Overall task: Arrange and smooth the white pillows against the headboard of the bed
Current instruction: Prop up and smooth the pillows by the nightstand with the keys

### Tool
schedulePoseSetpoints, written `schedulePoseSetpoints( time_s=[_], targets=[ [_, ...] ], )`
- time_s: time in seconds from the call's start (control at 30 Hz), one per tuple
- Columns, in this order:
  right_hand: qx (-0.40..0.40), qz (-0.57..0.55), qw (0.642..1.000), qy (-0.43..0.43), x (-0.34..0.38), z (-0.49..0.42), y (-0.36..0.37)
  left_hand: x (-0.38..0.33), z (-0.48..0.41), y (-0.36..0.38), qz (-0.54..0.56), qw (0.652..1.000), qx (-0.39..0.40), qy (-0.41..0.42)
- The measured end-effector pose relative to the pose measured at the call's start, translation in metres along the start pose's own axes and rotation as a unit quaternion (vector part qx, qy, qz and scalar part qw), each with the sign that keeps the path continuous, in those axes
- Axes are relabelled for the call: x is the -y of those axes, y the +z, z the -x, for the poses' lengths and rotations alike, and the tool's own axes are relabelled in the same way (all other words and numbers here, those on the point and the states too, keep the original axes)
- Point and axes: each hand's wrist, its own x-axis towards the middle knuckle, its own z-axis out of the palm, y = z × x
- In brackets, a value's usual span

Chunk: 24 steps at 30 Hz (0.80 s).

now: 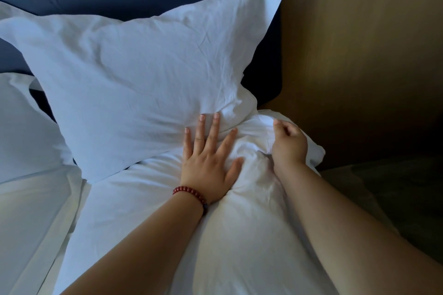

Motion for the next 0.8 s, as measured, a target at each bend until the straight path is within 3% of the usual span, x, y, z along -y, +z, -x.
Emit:
schedulePoseSetpoints(
  time_s=[0.07, 0.13, 0.17, 0.23, 0.3, 0.37, 0.43, 0.5, 0.6, 0.67, 0.73, 0.8],
  targets=[
    [0.128, 0.110, 0.985, 0.047, 0.001, -0.002, -0.017, 0.000, 0.001, -0.001, -0.001, 1.000, 0.004, 0.000],
    [0.259, 0.073, 0.956, 0.118, 0.000, 0.006, -0.038, 0.000, 0.002, -0.003, -0.003, 1.000, 0.010, -0.001],
    [0.264, 0.064, 0.957, 0.103, -0.002, 0.009, -0.046, -0.001, 0.002, -0.005, -0.001, 1.000, 0.013, -0.002],
    [0.168, 0.096, 0.981, 0.013, -0.006, 0.009, -0.059, -0.002, 0.003, -0.014, 0.004, 1.000, 0.025, -0.001],
    [0.079, 0.100, 0.992, -0.020, -0.004, 0.011, -0.068, -0.005, 0.007, -0.025, 0.010, 0.999, 0.043, -0.005],
    [0.118, 0.059, 0.991, 0.033, 0.001, 0.021, -0.075, -0.011, 0.017, -0.038, 0.042, 0.995, 0.085, -0.019],
    [0.244, 0.071, 0.957, 0.143, -0.002, 0.041, -0.083, -0.022, 0.029, -0.051, 0.099, 0.982, 0.159, -0.037],
    [0.329, 0.128, 0.927, 0.129, -0.013, 0.061, -0.088, -0.033, 0.042, -0.065, 0.122, 0.968, 0.217, -0.042],
    [0.183, 0.095, 0.978, 0.037, -0.015, 0.074, -0.100, -0.045, 0.065, -0.085, 0.110, 0.962, 0.247, -0.030],
    [0.119, 0.065, 0.990, 0.047, -0.010, 0.079, -0.112, -0.054, 0.088, -0.096, 0.093, 0.966, 0.240, -0.017],
    [0.152, 0.010, 0.978, 0.141, -0.009, 0.088, -0.124, -0.066, 0.111, -0.100, 0.083, 0.974, 0.210, -0.011],
    [0.247, 0.016, 0.940, 0.235, -0.015, 0.105, -0.132, -0.074, 0.127, -0.097, 0.076, 0.982, 0.174, -0.017]
  ],
)
